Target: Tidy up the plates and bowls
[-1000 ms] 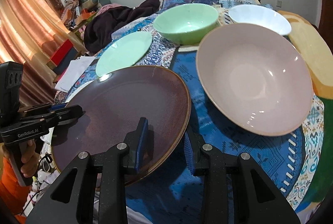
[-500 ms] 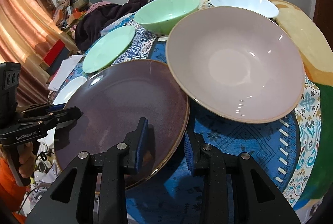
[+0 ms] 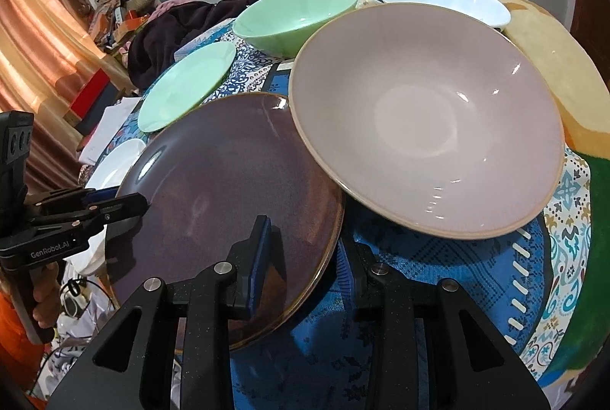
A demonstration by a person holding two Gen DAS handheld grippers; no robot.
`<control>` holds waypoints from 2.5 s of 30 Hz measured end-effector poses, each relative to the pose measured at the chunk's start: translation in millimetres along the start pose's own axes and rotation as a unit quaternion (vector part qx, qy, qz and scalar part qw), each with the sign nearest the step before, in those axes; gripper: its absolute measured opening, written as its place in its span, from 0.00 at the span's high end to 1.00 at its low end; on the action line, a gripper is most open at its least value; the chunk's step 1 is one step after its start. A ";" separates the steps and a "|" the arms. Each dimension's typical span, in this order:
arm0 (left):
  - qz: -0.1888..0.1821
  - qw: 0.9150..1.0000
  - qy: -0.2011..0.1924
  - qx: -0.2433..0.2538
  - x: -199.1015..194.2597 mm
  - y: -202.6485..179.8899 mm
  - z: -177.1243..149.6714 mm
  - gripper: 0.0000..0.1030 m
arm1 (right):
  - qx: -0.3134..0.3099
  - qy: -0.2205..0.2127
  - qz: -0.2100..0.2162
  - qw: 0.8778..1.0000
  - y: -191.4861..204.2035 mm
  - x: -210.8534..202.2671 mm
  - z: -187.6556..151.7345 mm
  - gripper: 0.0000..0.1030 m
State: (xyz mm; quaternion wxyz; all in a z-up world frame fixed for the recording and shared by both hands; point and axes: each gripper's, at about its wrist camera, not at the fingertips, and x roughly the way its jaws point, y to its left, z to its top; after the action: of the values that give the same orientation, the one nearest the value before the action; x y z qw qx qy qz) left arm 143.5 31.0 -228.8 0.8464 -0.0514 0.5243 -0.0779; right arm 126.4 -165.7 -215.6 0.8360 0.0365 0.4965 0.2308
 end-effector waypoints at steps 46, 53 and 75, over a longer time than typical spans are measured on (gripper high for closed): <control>0.138 0.978 -0.116 -0.106 -116.1 113.5 -50.3 0.16 | -0.152 -0.032 0.025 0.988 116.0 1.1 52.1 0.49; 0.133 0.975 -0.077 -0.161 -101.1 151.5 -81.4 0.16 | -0.181 0.005 0.047 0.982 145.6 37.6 60.1 0.49; 0.028 0.978 -0.005 -0.205 -63.3 155.0 -116.7 0.58 | -0.245 0.115 0.066 0.960 176.1 110.9 69.0 0.73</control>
State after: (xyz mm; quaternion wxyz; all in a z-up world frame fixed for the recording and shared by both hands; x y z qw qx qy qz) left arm 23.3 194.4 -251.2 0.8223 -0.2093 0.5262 0.0556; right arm 167.7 49.6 -219.9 0.7397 -0.1635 0.5140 0.4024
